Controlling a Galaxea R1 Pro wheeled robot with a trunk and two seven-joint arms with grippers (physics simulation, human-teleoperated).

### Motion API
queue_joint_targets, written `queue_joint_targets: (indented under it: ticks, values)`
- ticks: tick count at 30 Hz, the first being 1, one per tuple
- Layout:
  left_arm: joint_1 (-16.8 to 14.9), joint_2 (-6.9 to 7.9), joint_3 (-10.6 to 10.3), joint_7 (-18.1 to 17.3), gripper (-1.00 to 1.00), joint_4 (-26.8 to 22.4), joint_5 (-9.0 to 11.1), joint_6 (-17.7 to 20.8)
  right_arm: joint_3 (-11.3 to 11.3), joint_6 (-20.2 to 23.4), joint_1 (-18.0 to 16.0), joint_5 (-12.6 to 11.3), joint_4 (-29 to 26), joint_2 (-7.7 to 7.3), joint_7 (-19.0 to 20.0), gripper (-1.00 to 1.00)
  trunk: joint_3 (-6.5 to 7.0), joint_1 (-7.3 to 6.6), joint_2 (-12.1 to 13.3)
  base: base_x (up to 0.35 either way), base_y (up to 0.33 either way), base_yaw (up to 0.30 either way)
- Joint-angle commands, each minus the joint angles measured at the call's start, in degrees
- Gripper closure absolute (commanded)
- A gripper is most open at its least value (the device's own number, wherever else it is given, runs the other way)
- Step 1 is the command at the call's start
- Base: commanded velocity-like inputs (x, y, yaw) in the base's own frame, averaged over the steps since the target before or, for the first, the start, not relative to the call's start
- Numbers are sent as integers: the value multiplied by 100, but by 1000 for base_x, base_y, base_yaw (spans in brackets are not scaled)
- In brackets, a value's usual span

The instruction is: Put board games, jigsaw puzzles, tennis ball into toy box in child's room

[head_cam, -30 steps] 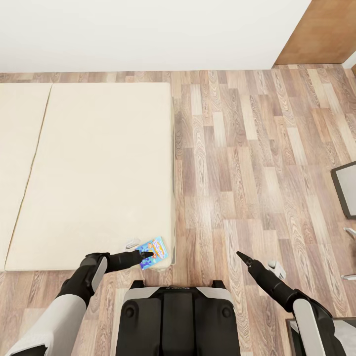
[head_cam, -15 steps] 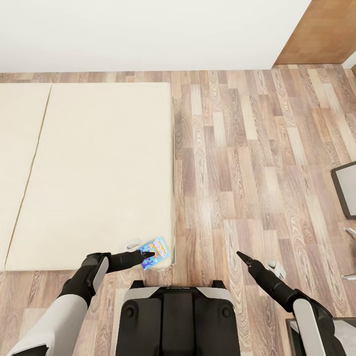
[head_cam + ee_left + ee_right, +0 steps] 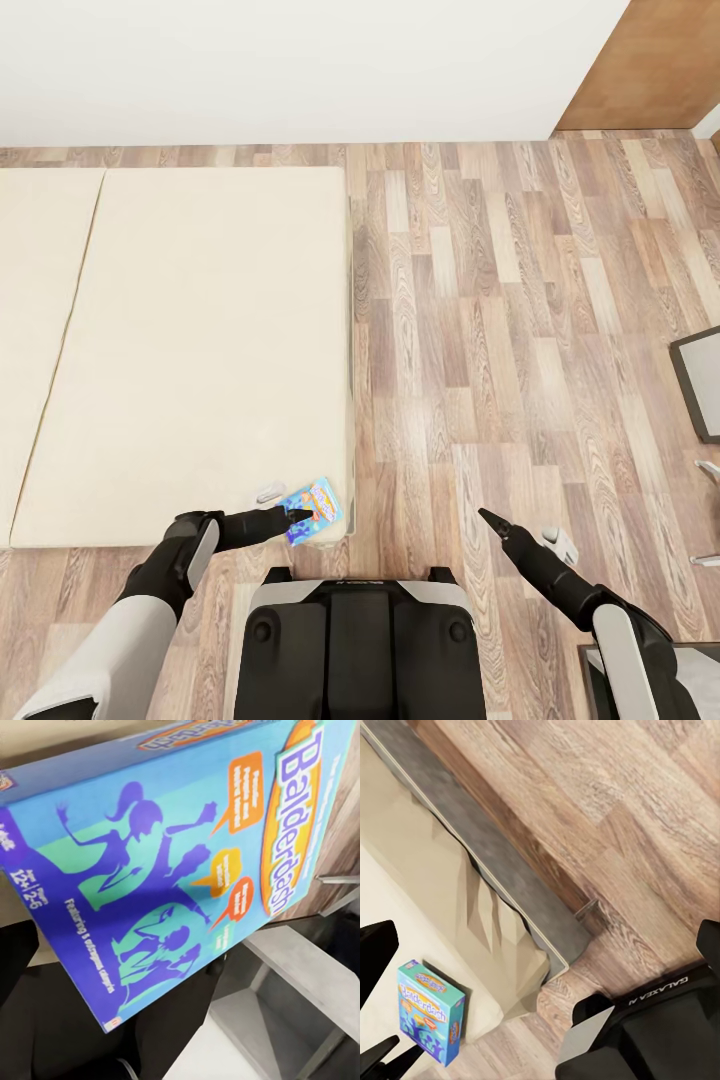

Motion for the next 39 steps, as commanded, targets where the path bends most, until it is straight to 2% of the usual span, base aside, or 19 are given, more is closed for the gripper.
queue_joint_targets:
  ticks: [1, 16, 25, 39]
  values:
    - [-2, -3, 23, -16, -100, -2, 13, 46, -20, 42, -4, 4, -3, 6, 26, -100, -6, 3, -9, 0, 0, 0]
    - [-2, 1, 33, -51, -100, -2, 21, 54, -35, 48, -4, -10, -1, 6, 26, -100, -6, 3, -9, 0, 0, 0]
    - [-2, 8, 38, -461, -100, -3, 22, 71, -23, 40, -4, 20, -2, 14, 26, -100, -6, 3, -9, 0, 0, 0]
    - [-2, 3, 41, -532, -100, -3, 22, 41, -17, 47, -4, 7, -4, 9, 26, -100, -6, 3, -9, 0, 0, 0]
